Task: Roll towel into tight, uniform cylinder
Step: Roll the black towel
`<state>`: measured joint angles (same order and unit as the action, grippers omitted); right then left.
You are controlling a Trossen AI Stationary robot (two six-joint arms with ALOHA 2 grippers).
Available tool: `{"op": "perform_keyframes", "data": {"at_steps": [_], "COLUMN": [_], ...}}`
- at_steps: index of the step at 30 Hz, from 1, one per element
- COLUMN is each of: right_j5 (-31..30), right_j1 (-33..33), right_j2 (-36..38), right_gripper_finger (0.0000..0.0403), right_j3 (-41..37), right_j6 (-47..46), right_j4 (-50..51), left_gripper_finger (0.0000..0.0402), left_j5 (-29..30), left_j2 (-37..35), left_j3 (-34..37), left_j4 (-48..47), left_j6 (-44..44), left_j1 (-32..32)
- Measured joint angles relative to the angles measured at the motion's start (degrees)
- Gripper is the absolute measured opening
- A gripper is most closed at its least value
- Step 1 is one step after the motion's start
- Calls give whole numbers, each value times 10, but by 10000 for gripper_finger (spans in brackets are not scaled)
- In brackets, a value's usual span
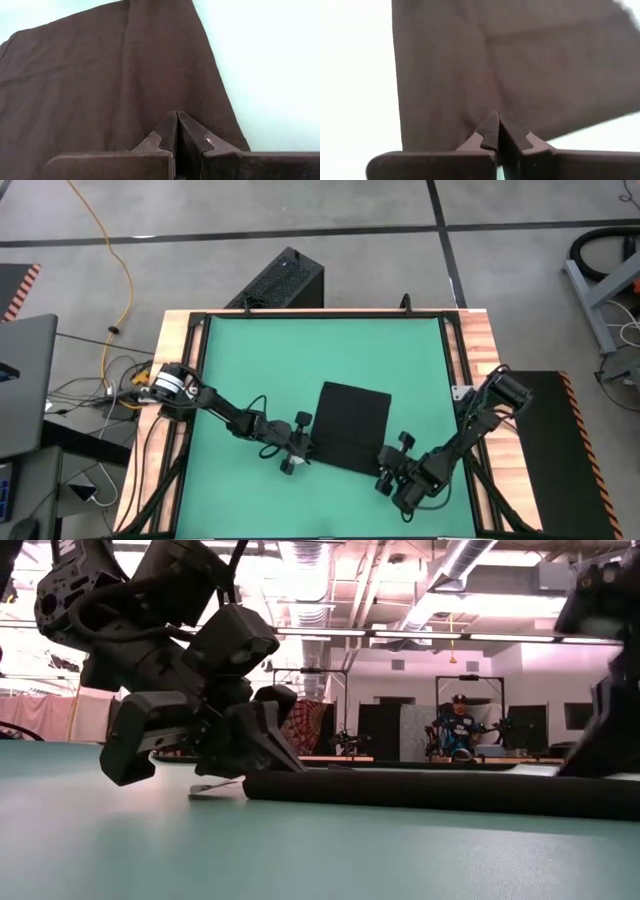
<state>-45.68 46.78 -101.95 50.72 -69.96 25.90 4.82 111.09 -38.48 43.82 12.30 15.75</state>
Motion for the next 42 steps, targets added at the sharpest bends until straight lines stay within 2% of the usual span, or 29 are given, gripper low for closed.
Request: {"op": "perform_keyframes", "data": {"at_steps": [3,9,15,18,21,26,30,38,42], "right_j5": [-28,-39,-27,-18,-18,16,21,-26,-27], "right_j1": [5,27,40,32,17,1,6,38,43], "right_j2": [16,43,9,-23,-40,-53,-53,-50,-49], "right_gripper_finger": [41,89,191,250,286,295,292,291,291], "right_j3": [32,92,109,107,108,104,73,-15,-76], "right_j6": [37,190,314,347,359,345,314,202,156], "right_j4": [47,31,-68,-75,-71,-28,-22,-93,-149], "left_gripper_finger": [0,0,0,0,0,0,0,0,0], "left_j5": [0,0,-14,-16,-16,-16,-16,-41,-54], "left_j2": [0,0,0,0,0,-1,-1,-1,-1], "left_j3": [0,0,0,0,0,0,0,0,0], "left_j4": [-8,-16,-27,-32,-43,-58,-64,-67,-69], "left_j6": [-9,-24,-41,-42,-44,-44,-37,-36,-36], "left_j1": [0,0,0,0,0,-1,-4,-21,-29]}}
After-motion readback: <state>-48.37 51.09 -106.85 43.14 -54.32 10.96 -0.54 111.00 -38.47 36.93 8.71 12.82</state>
